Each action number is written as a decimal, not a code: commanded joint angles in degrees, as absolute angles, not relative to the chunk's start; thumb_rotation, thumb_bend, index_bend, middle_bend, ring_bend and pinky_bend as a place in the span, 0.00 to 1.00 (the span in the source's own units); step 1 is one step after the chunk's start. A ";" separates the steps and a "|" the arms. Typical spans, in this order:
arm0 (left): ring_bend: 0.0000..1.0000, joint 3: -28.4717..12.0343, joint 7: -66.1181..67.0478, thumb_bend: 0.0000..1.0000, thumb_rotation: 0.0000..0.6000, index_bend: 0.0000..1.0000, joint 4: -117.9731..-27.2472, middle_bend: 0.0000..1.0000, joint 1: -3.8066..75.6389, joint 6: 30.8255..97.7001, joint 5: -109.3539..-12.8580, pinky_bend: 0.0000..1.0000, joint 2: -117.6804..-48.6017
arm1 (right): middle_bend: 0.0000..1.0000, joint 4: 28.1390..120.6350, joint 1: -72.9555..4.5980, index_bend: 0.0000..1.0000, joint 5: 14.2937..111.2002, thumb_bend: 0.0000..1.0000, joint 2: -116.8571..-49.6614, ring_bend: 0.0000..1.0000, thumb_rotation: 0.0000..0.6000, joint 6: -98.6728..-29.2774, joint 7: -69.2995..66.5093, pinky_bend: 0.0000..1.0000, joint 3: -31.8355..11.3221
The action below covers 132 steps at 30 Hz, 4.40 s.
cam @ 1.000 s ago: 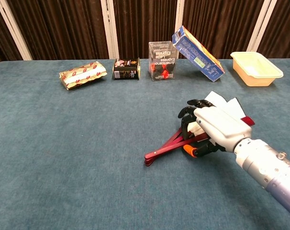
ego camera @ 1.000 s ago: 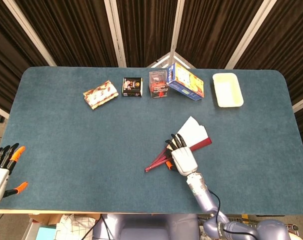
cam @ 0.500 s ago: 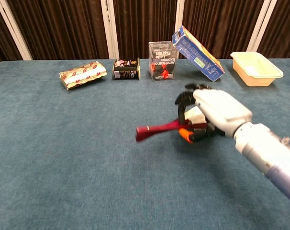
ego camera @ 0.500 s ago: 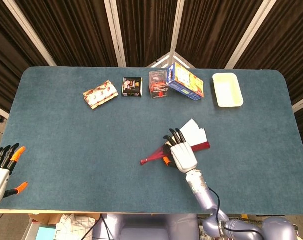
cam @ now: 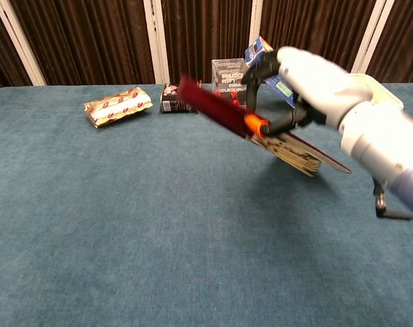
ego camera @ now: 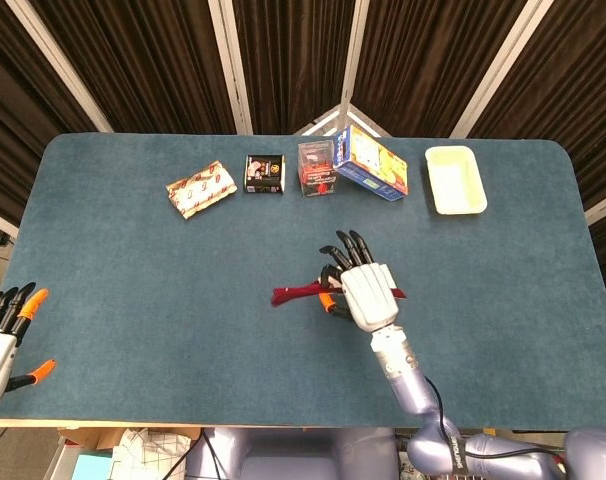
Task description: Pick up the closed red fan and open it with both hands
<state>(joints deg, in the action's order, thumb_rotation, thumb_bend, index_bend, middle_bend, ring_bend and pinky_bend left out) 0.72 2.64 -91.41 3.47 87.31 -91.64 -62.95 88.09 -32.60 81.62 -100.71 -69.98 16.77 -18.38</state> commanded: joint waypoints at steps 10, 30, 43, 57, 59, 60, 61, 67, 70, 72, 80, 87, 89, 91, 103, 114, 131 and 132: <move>0.00 -1.96 4.87 0.00 1.00 0.01 -93.93 0.00 6.15 85.13 -89.93 0.00 -61.67 | 0.29 100.52 -36.65 0.76 69.17 0.45 -96.12 0.05 1.00 -68.33 25.80 0.00 -28.73; 0.00 -14.24 13.75 0.21 1.00 0.15 -98.73 0.02 22.70 69.86 -77.25 0.02 -65.23 | 0.30 107.20 -41.37 0.77 60.83 0.45 -93.04 0.06 1.00 -68.50 30.34 0.00 -30.70; 0.00 -17.67 21.05 0.37 1.00 0.25 -97.48 0.05 32.42 62.57 -67.55 0.02 -75.66 | 0.30 109.69 -43.34 0.78 57.41 0.45 -91.61 0.06 1.00 -69.02 30.37 0.00 -30.69; 0.00 -21.92 21.68 0.39 1.00 0.29 -96.64 0.05 41.64 55.88 -57.92 0.02 -81.38 | 0.31 112.79 -45.45 0.79 53.19 0.45 -89.57 0.06 1.00 -68.31 29.17 0.00 -30.98; 0.00 -21.78 22.07 0.39 1.00 0.29 -96.72 0.06 42.70 55.37 -57.49 0.02 -81.89 | 0.31 113.66 -45.75 0.79 51.99 0.45 -89.19 0.06 1.00 -67.94 28.40 0.00 -31.27; 0.00 -21.63 22.34 0.39 1.00 0.30 -96.69 0.06 43.05 55.30 -57.33 0.02 -82.09 | 0.31 114.04 -45.85 0.79 51.47 0.45 -89.02 0.06 1.00 -67.73 28.00 0.00 -31.40; 0.00 -21.51 22.62 0.39 1.00 0.30 -96.63 0.06 43.38 55.33 -57.17 0.02 -82.34 | 0.31 114.43 -45.95 0.79 50.98 0.45 -88.84 0.06 1.00 -67.56 27.59 0.00 -31.54; 0.00 -21.03 23.85 0.39 1.00 0.30 -96.53 0.06 45.42 55.48 -55.02 0.02 -84.39 | 0.31 116.57 -46.89 0.79 48.86 0.45 -87.03 0.06 1.00 -65.31 25.42 0.00 -31.95; 0.00 -20.69 24.47 0.39 1.00 0.30 -96.77 0.06 46.34 55.30 -54.03 0.02 -85.15 | 0.31 117.05 -47.38 0.79 48.67 0.45 -86.44 0.06 1.00 -64.74 24.82 0.00 -31.81; 0.00 -20.48 24.81 0.39 1.00 0.31 -96.99 0.06 46.92 55.27 -53.42 0.02 -85.69 | 0.31 117.40 -47.69 0.79 48.49 0.45 -86.18 0.06 1.00 -64.61 24.38 0.00 -31.83; 0.00 -19.40 25.68 0.39 1.00 0.33 -97.85 0.07 48.53 55.09 -51.72 0.02 -87.00 | 0.31 118.07 -48.83 0.79 47.69 0.45 -85.80 0.06 1.00 -65.38 23.81 0.00 -31.55; 0.00 -18.06 26.11 0.43 1.00 0.49 -97.82 0.10 49.16 56.45 -51.20 0.02 -88.40 | 0.31 118.58 -49.59 0.79 46.82 0.45 -85.56 0.06 1.00 -66.38 22.99 0.00 -31.01; 0.00 -17.87 25.84 0.45 1.00 0.57 -97.78 0.12 49.16 56.92 -51.21 0.02 -88.84 | 0.31 118.72 -49.74 0.79 46.72 0.45 -85.40 0.06 1.00 -66.53 22.80 0.00 -30.88; 0.00 -17.65 25.68 0.46 1.00 0.64 -97.57 0.14 49.13 57.67 -51.72 0.02 -89.28 | 0.31 118.71 -49.91 0.79 46.69 0.45 -85.25 0.06 1.00 -66.69 22.69 0.00 -30.73; 0.00 -17.09 24.19 0.47 1.00 0.73 -97.03 0.16 47.72 60.67 -53.58 0.02 -87.30 | 0.32 117.76 -48.91 0.81 47.37 0.45 -82.32 0.06 1.00 -67.95 21.85 0.00 -28.82; 0.00 -17.60 21.29 0.47 1.00 0.73 -98.41 0.16 45.18 61.84 -53.90 0.02 -80.93 | 0.32 115.56 -45.35 0.81 50.07 0.45 -77.49 0.06 1.00 -68.25 19.85 0.00 -25.37; 0.00 -18.38 18.00 0.47 1.00 0.74 -99.94 0.16 42.99 62.53 -54.82 0.02 -73.79 | 0.33 109.66 -41.13 0.82 58.89 0.46 -72.88 0.06 1.00 -70.71 18.05 0.00 -21.14; 0.00 -18.33 17.89 0.47 1.00 0.74 -99.95 0.16 42.95 62.52 -54.85 0.02 -73.69 | 0.33 109.25 -40.97 0.82 59.58 0.46 -72.85 0.06 1.00 -70.92 18.14 0.00 -20.80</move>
